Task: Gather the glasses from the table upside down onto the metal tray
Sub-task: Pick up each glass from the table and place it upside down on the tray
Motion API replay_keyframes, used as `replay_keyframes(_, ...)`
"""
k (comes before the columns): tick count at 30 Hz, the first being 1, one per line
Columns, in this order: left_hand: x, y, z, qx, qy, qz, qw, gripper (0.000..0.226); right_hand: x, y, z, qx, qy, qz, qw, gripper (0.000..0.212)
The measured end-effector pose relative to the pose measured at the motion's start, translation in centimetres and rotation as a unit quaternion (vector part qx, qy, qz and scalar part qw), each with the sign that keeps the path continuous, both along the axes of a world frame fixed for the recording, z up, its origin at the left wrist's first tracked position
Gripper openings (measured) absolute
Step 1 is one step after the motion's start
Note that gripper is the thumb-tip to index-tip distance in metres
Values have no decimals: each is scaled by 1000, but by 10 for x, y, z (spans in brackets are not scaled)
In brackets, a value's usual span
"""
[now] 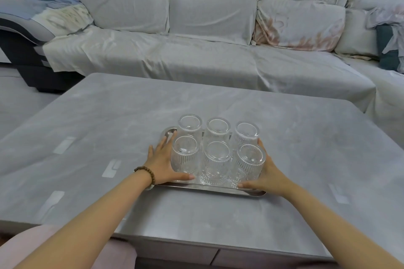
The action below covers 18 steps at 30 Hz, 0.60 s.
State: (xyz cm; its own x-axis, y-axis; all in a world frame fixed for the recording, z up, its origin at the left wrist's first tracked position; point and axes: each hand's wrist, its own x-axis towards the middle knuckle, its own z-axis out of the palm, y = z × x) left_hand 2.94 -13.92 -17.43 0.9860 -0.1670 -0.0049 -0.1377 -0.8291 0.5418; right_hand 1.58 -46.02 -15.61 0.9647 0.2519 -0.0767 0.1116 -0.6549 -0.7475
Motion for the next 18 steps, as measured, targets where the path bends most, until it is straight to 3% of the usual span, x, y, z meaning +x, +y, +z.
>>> replay_keyframes(4, 0, 2, -2, -4, 3, -18, 1000, 125, 1, 1, -6, 17, -2, -12, 1000, 151)
replay_keyframes(18, 1, 7, 3, -18, -8, -32, 999, 125, -3, 13, -8, 42, -29, -21, 998, 141)
